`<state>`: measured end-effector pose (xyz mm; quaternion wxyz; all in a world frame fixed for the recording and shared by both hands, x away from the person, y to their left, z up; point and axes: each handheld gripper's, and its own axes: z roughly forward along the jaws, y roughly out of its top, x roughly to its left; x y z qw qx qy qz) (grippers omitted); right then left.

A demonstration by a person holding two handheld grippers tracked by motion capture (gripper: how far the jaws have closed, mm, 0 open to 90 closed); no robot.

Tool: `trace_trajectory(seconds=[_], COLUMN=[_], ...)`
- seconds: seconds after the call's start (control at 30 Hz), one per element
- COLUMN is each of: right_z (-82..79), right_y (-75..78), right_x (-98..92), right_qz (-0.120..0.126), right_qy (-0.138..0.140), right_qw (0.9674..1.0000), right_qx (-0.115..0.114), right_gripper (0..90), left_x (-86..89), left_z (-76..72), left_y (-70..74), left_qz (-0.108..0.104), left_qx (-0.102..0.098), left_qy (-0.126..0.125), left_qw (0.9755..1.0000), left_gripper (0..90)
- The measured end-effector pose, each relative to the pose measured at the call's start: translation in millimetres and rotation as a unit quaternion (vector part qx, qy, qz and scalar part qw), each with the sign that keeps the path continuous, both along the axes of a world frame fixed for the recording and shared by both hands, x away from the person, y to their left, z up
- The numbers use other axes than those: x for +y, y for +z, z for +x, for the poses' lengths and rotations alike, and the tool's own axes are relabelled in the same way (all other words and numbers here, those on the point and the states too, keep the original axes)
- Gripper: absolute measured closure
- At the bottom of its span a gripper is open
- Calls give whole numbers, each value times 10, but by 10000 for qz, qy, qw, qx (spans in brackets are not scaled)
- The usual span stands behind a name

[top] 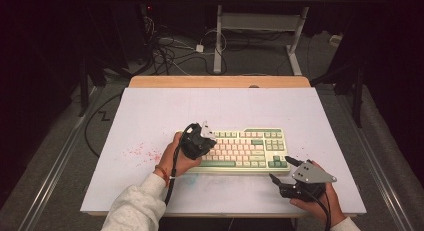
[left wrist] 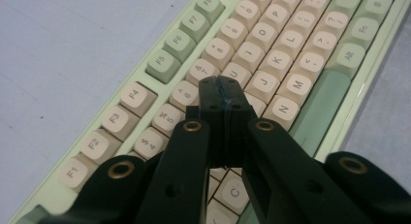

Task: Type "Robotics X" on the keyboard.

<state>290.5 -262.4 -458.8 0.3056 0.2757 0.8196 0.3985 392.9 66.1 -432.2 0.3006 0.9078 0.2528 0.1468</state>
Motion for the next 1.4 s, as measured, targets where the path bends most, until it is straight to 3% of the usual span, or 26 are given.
trace_trajectory(seconds=[0.53,0.57,0.67,0.8,1.2,1.4], right_z=[21,18,19,24,32,29], right_y=[-31,-33,-43,-39,-20,-10], right_x=[4,4,12,19,-4,-12], right_qz=[-68,-95,-152,-208,-149,-133], right_qy=[26,29,60,31,-9,-16], right_qw=[9999,9999,9998,9997,9998,9999], right_qx=[96,125,148,152,92,84], right_gripper=[262,262,262,262,262,262], left_x=[-59,-69,-60,-21,121,174], left_z=[125,129,131,90,5,-46], left_y=[-123,-137,-138,-75,43,88], left_qz=[219,330,255,117,-132,-251], left_qx=[58,78,66,-118,-458,-636], left_qy=[114,126,105,128,172,186], left_qw=[9997,9993,9996,9998,9987,9975], left_gripper=[874,874,875,875,849,762])
